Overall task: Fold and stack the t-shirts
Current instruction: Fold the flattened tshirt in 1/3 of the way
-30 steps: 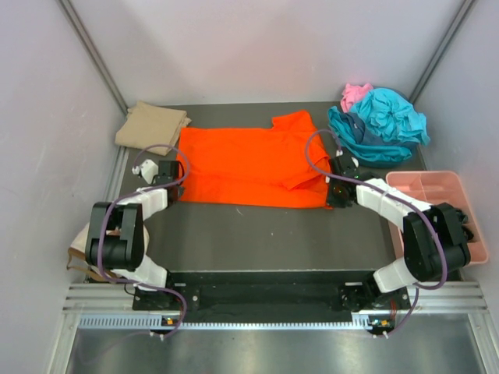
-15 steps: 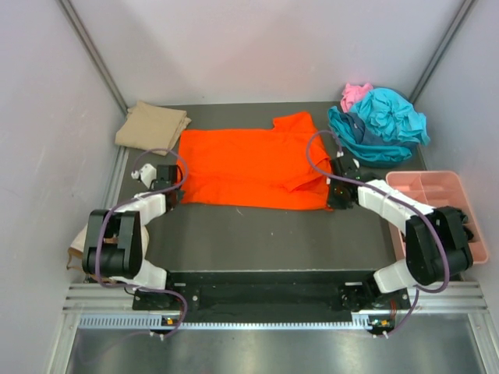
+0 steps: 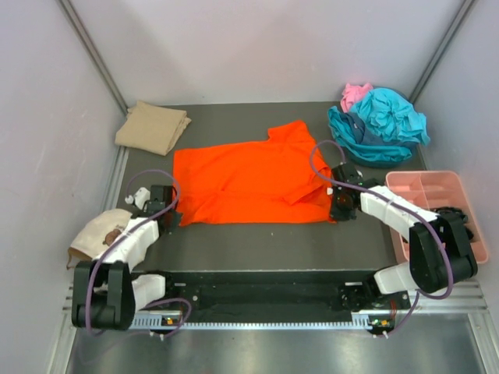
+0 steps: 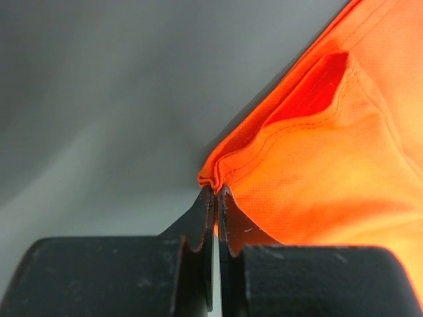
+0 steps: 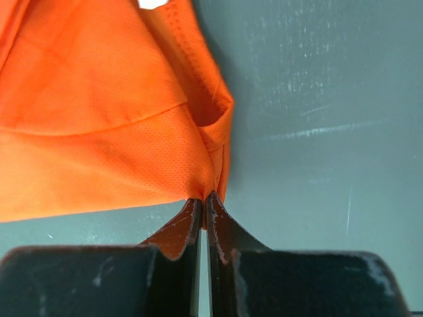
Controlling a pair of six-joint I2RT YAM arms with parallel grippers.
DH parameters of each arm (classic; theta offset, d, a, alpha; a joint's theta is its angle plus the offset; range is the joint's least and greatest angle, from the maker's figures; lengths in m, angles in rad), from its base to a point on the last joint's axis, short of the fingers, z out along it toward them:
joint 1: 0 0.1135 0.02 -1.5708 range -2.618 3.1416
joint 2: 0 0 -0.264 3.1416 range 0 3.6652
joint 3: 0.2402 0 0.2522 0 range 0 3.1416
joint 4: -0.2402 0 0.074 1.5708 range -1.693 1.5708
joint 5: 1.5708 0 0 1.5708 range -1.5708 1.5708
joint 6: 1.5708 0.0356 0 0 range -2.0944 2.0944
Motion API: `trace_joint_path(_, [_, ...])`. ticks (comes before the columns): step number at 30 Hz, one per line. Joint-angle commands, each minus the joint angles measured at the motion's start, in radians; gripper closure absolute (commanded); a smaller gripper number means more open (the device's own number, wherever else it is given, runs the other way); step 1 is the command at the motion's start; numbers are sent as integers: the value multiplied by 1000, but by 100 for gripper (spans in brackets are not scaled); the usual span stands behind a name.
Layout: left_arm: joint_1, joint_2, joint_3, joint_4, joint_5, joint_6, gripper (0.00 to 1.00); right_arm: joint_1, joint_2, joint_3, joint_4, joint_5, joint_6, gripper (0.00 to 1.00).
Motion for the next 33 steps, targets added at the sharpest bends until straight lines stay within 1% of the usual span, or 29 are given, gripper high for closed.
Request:
trace_joint_path(1, [-2, -174, -20, -252, -108, -70, 100, 0, -14, -1, -25, 2, 23, 100])
trace_joint_path(3, [-2, -255, -17, -303, -160, -80, 100, -1, -5, 7, -27, -5, 20, 100])
trace_joint_path(5, [-2, -296, -11, -371, -187, -81, 100, 0, 11, 13, -27, -9, 12, 100])
trace_joint_path(8, [-20, -338, -23, -382, -168, -110, 100, 0, 26, 18, -25, -9, 3, 100])
trace_joint_path(10, [-31, -327, -20, -403, -184, -138, 100, 0, 31, 22, -36, 1, 3, 100])
trace_joint_path(14, [-34, -280, 4, -428, -193, -146, 100, 0, 26, 21, -50, 11, 9, 100])
trace_joint_path(20, [-34, -269, -3, -409, -207, -143, 100, 0, -3, -7, -76, -2, 32, 100])
trace_joint_path(28, [-34, -226, 0, -388, -230, -136, 100, 0, -132, -83, -133, -17, 95, 100])
trace_joint_path(33, [-34, -208, -14, -354, -225, -133, 100, 2, -176, -122, -159, -23, 128, 100])
